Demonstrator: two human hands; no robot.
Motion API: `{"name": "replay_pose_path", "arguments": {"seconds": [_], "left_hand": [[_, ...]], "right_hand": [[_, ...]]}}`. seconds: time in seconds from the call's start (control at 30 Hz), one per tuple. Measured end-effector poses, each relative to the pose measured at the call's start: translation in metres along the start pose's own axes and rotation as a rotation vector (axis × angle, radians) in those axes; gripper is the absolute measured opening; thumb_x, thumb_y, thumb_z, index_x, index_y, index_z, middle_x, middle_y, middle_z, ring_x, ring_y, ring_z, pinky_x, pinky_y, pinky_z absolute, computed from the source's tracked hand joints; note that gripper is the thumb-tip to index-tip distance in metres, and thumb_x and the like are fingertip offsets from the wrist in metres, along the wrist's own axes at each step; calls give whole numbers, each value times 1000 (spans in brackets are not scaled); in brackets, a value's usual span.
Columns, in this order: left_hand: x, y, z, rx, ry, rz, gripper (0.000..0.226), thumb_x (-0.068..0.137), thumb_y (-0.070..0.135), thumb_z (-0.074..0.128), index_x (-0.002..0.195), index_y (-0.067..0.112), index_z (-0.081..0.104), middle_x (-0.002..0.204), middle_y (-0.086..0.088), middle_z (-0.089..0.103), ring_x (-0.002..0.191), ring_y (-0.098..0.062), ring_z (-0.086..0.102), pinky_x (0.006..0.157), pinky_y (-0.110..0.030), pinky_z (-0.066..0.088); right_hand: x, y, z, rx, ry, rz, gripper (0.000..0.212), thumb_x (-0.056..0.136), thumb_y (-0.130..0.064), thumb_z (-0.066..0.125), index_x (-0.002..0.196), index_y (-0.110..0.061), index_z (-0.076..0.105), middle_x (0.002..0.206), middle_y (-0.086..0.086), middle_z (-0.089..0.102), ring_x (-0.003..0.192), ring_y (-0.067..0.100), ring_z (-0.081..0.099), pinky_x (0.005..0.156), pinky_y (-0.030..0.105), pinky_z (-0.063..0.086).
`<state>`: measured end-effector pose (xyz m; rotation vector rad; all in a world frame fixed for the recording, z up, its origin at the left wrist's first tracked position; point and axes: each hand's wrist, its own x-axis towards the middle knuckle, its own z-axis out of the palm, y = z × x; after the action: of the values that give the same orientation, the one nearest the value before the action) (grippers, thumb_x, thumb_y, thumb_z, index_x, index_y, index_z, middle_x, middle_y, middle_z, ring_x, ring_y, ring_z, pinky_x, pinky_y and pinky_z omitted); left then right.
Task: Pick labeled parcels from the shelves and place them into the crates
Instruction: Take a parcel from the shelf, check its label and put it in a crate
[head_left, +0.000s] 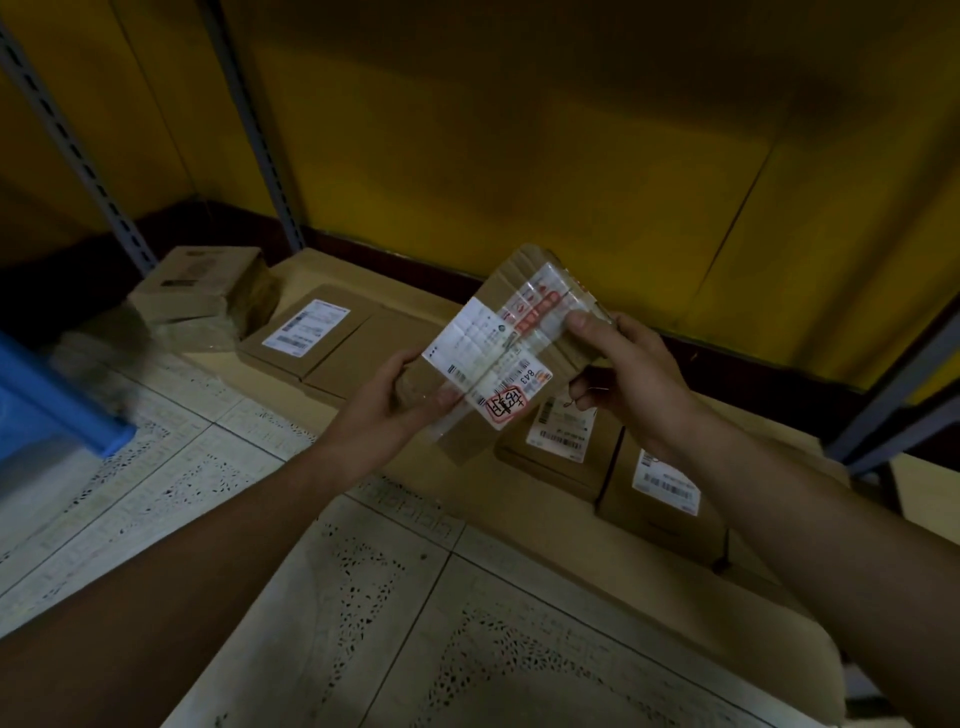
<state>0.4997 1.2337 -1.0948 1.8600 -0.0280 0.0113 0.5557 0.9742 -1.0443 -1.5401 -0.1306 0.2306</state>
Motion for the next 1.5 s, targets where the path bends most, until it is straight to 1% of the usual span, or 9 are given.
{"name": "replay_pose_path", "arguments": {"seconds": [0.47,0.57,0.7,0.77,0.9,1.07,1.27,1.4,1.5], "left_hand": [[-19,-6,-23,-162,211,-75,67,82,40,75,142,33,45,110,23,71,103,-4,70,78,-34,62],[-47,-20,-52,-188,314,-148,64,79,41,75,136,30,49,115,14,72,106,-11,71,76,-31,62],[-103,-36,-105,-155,527,-261,64,73,46,78,125,21,50,112,-2,75,101,-29,73,85,-54,60],[-135,-43,-130,-193,681,-295,62,76,41,77,124,15,48,108,-5,75,95,-26,74,77,-44,62],[-191,-41,-171,-306,936,-361,51,82,45,72,120,18,52,101,-2,76,86,-15,76,71,-32,61],[-234,17,-239,-262,959,-251,49,83,53,74,113,20,55,109,0,75,102,-20,73,90,-39,55],[-278,149,-316,-155,872,-39,54,86,44,74,111,5,47,107,-4,72,100,-18,71,83,-30,59],[-310,235,-391,-104,847,53,60,81,33,75,113,-6,43,106,-13,70,94,-11,71,75,-21,58],[-341,286,-446,-41,884,94,65,74,42,77,119,4,50,110,-5,73,98,-13,73,75,-23,59]], "right_hand": [[8,26,35,-27,30,4,52,87,-59,64,120,-18,60,108,3,73,97,23,68,75,37,52],[13,37,77,-10,3,27,48,84,-59,67,113,-21,69,106,-1,76,107,23,68,87,41,51],[13,56,155,-69,-89,-7,32,83,-58,70,97,-30,76,101,-6,76,106,24,67,89,45,52],[5,68,199,-11,-178,6,44,78,-59,73,109,-27,74,108,-2,75,107,26,68,86,47,57],[-29,67,275,-16,-322,-70,60,82,-58,68,133,-29,56,118,-12,67,103,11,67,68,20,52],[-42,4,336,-65,-370,-215,28,83,-49,59,108,-37,53,104,-17,69,90,4,67,70,25,49],[-64,-126,392,-46,-373,-382,33,89,-40,50,113,-17,51,98,-8,73,84,13,71,63,22,56],[-81,-221,447,-36,-381,-496,30,93,-41,52,114,-19,52,107,4,70,95,26,71,75,45,61],[-96,-284,495,-51,-441,-572,29,93,-40,50,112,-18,50,103,-4,72,89,13,72,68,28,58]]}}
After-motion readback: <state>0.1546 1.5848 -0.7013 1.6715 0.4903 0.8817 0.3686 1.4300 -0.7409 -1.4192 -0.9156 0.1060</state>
